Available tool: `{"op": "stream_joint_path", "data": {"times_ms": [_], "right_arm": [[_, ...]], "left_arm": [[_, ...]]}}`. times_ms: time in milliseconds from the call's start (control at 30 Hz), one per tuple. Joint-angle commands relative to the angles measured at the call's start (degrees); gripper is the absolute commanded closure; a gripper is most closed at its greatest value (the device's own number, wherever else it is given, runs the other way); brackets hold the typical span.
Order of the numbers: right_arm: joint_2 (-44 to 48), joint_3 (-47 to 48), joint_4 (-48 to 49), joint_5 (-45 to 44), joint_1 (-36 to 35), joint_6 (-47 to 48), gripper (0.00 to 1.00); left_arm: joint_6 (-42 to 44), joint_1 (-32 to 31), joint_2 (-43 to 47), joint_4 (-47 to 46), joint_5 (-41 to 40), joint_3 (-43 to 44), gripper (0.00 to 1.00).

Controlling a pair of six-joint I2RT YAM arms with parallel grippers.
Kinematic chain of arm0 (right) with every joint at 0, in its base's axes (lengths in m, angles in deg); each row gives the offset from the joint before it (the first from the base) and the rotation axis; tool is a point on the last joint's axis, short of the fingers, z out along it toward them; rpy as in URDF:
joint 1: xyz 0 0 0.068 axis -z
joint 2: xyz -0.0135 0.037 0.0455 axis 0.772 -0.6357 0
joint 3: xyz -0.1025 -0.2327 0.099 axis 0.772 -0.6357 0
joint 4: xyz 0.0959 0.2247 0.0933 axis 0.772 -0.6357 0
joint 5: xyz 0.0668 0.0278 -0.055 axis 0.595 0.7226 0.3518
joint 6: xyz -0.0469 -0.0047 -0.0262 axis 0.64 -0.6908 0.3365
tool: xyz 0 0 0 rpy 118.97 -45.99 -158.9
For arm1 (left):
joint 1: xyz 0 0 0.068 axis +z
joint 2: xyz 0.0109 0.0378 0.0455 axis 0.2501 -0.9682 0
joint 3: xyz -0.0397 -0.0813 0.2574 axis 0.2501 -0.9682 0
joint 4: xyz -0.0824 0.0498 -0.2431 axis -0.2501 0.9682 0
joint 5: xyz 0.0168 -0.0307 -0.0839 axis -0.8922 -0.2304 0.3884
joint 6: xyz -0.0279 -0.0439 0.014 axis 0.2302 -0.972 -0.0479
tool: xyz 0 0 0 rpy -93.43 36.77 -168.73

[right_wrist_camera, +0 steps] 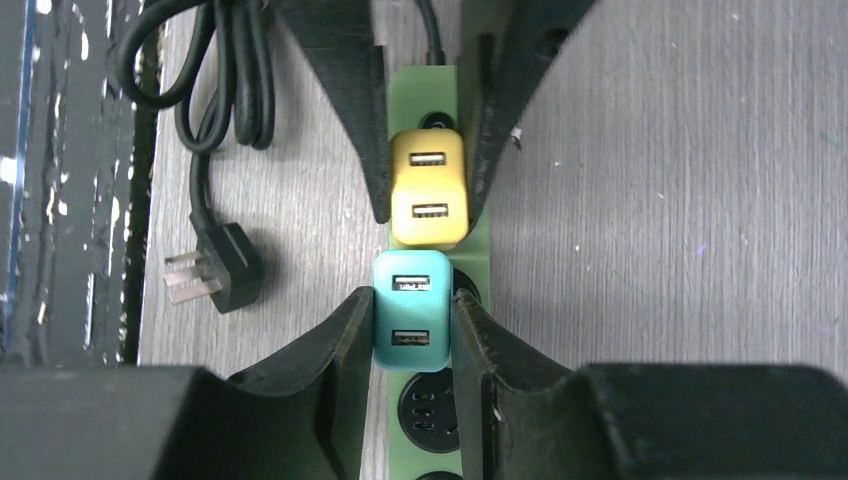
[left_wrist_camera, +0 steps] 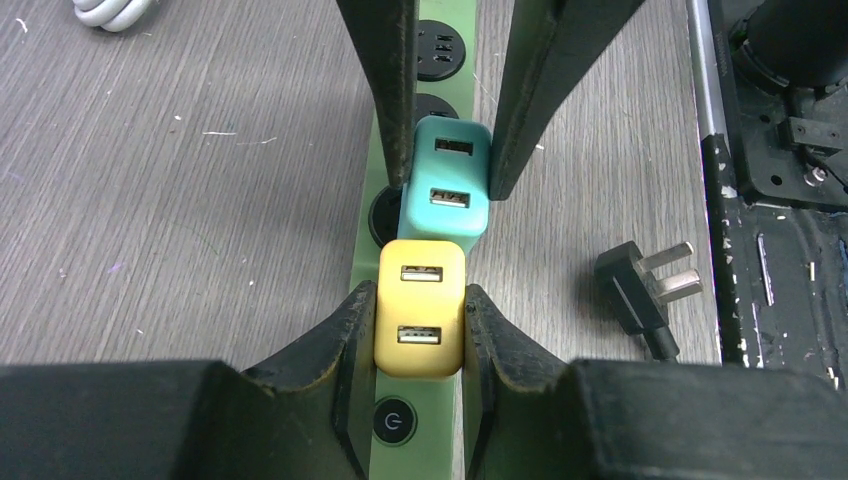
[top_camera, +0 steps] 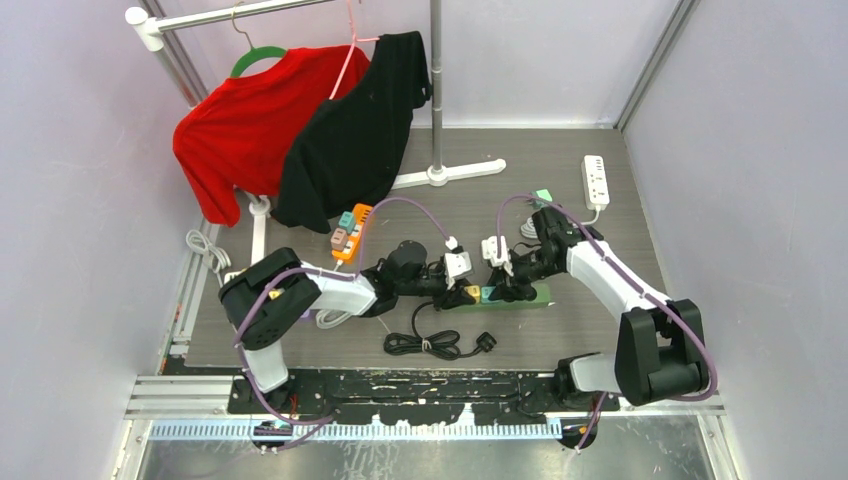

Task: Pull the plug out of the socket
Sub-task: Remove the plug from the socket.

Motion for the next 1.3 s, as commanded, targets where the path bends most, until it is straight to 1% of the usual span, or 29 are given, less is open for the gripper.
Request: {"op": "stream_joint_path", "data": {"times_ms": [0,67,100,167,267,300,367,400,500,633,700,800,867,1033,1100,1167,1233,1267], "right_arm": [[4.58,0.70,9.18,11.98,2.82,-16.06,0.99],[4.89,1.10,8.51,12.06,5.96,-16.64,0.99],[4.86,1.66,6.52,12.31,7.16,-15.19,0.99],[4.09,2.88,-0.28,13.22,8.09,-8.39,0.99],[2.70,3.39,-9.19,15.38,6.65,3.04,0.99],[2.53,3.48,-10.66,15.60,5.26,5.23,0.99],[2.86,2.94,-10.32,16.08,2.31,5.83,0.99],[3.30,2.51,-8.21,15.95,0.60,4.47,0.99],[4.59,0.46,0.81,14.92,-0.79,-5.91,0.99],[5.31,0.46,10.00,13.50,0.15,-18.76,0.99],[5.54,0.43,12.56,13.17,1.97,-22.49,0.99],[5.82,0.85,13.18,12.83,5.62,-24.55,0.99],[6.11,0.99,11.91,12.38,6.82,-24.40,0.99],[5.61,1.94,5.05,14.21,6.70,-16.39,0.99],[5.71,3.46,2.10,15.32,7.06,-15.47,0.99],[6.33,4.58,2.71,15.81,9.09,-18.70,0.99],[7.11,5.19,4.27,15.88,12.56,-22.93,0.99],[7.33,5.27,5.22,16.00,14.32,-24.94,0.99]], "left_arm": [[-3.39,-0.28,-5.19,14.21,-1.94,-3.42,1.00],[-3.39,-0.30,-5.30,14.25,-1.95,-3.42,1.00],[-3.35,-0.28,-5.32,14.31,-1.95,-3.42,1.00],[-3.23,-0.28,-5.25,14.44,-1.99,-3.42,1.00],[-3.34,-0.28,-5.14,14.47,-1.72,-3.51,1.00],[-3.43,-0.35,-5.06,14.46,-1.70,-3.45,1.00],[-3.63,-0.28,-4.98,14.45,-1.73,-3.43,1.00],[-3.65,-0.32,-4.92,14.46,-1.69,-3.42,1.00],[-3.96,-0.32,-4.94,14.36,-1.64,-3.06,1.00],[-4.31,-0.29,-5.81,14.72,-1.26,-2.11,1.00],[-4.36,-0.33,-6.23,15.13,-1.16,-1.67,1.00],[-4.45,-0.30,-6.36,15.30,-1.16,-1.66,1.00],[-4.36,-0.34,-6.29,15.40,-1.21,-1.92,1.00],[-4.18,-0.29,-5.56,15.58,-1.44,-2.66,1.00],[-4.26,-0.28,-5.01,15.45,-1.63,-2.90,1.00],[-4.87,-0.29,-4.10,15.34,-2.24,-2.98,1.00],[-5.92,-0.28,-2.88,15.18,-2.74,-2.80,0.97],[-6.59,-0.29,-1.88,15.16,-3.16,-2.54,0.89]]}}
